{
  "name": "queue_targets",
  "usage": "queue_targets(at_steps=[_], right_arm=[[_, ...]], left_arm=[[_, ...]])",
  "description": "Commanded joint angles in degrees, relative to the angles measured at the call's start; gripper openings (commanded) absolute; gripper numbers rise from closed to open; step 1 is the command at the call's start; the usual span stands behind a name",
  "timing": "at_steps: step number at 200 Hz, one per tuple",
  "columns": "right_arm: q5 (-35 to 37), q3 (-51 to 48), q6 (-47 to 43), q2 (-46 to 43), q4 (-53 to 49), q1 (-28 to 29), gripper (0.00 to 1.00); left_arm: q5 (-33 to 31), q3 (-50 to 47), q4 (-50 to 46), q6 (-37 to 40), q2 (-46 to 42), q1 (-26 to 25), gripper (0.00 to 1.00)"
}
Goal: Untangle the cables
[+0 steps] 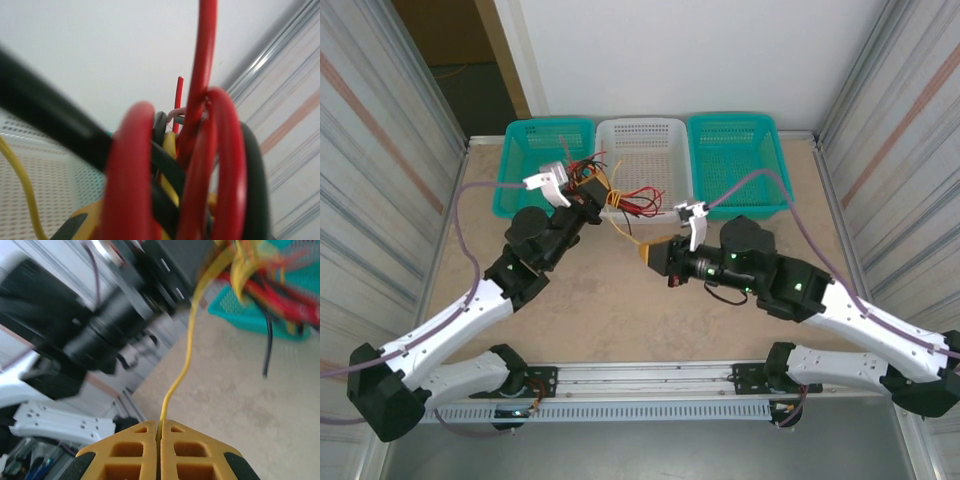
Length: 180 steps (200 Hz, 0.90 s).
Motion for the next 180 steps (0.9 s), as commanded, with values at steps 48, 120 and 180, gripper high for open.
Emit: queue_targets(at_steps=[48,120,180], right_arm=[[6.8,18.3,-9.7,0.9,-13.1,-15.8,0.0],[-14.3,10.8,2.0,-2.9,-15.6,-59.0,0.0],[-22.6,11.3,3.2,-6.2,-19.3,-77.2,0.0]], left_arm=[[7.4,-14.0,-1.9,-8.1,-9.6,9.9,0.0],[9.0,-27.1,-8.5,-19.9,-27.4,19.8,0.0],[9.4,-27.6,-18.0,-18.6,-29.7,22.1,0.0]])
